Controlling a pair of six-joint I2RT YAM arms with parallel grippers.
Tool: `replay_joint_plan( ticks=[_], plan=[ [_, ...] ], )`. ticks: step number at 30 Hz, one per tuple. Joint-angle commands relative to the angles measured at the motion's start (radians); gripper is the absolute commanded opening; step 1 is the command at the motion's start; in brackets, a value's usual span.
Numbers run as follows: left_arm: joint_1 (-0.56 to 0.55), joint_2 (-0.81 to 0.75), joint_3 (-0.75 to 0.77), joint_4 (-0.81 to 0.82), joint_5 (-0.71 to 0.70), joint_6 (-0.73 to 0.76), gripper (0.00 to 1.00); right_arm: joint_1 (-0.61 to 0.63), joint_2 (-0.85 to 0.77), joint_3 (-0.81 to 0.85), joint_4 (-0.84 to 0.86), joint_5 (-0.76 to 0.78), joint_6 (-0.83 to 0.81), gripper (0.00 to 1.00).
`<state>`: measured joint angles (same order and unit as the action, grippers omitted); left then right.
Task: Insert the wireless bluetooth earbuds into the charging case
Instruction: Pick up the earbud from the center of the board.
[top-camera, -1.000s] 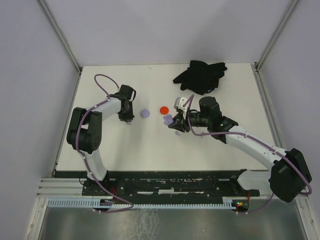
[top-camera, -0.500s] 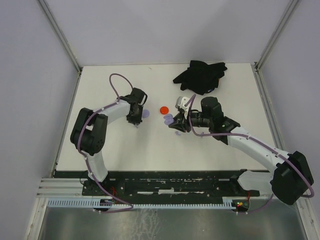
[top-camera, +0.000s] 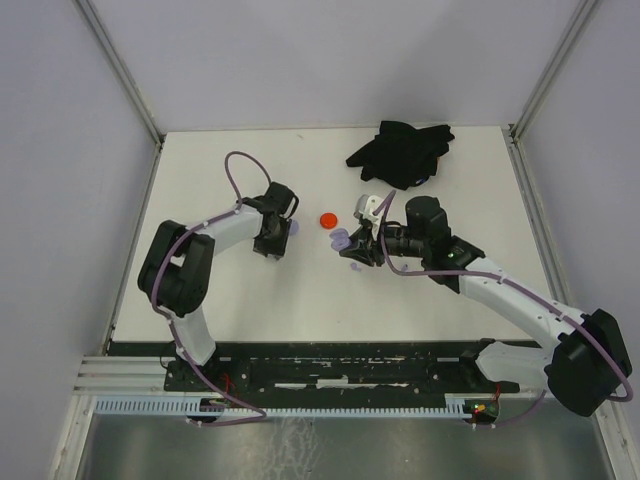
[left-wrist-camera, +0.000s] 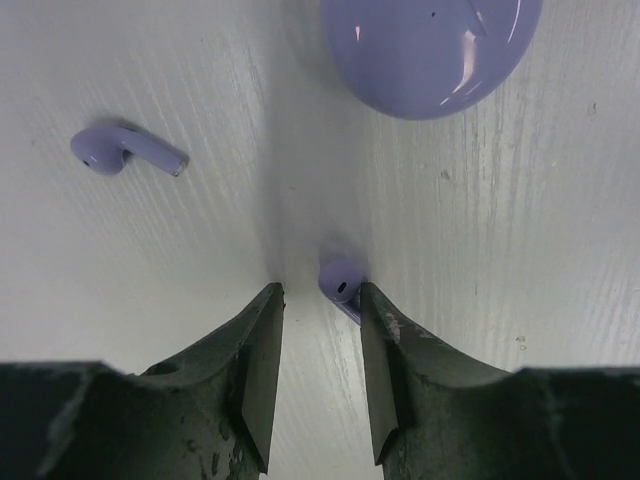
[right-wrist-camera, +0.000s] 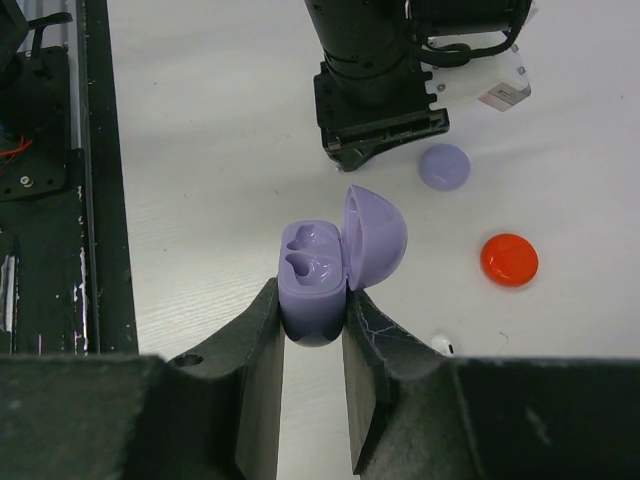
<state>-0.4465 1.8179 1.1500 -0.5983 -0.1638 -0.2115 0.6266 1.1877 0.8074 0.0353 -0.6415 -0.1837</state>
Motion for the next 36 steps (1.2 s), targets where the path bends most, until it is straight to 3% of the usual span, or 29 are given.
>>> replay_joint_plan(
  ticks=[1,9,13,23,36],
  plan=[
    [0.000,-0.022,-0.056,-0.069,-0.027,-0.016,0.44,0.003,-0.034,0.000,0.020,0.016,0.009,0.02],
    [0.026,-0.090,-0.068,-0.066,-0.031,-0.043,0.44,0.003,-0.036,-0.004,0.020,0.014,0.008,0.02],
    [0.027,-0.104,-0.026,-0.074,0.025,-0.039,0.49,0.002,-0.031,-0.004,0.021,0.013,0.006,0.02],
    [0.043,0.017,0.098,-0.088,0.118,-0.025,0.53,0.003,-0.022,0.003,0.021,0.014,0.004,0.02],
    [0.062,0.135,0.178,-0.163,0.155,-0.005,0.39,0.003,-0.024,-0.007,0.012,0.039,0.004,0.02]
  ],
)
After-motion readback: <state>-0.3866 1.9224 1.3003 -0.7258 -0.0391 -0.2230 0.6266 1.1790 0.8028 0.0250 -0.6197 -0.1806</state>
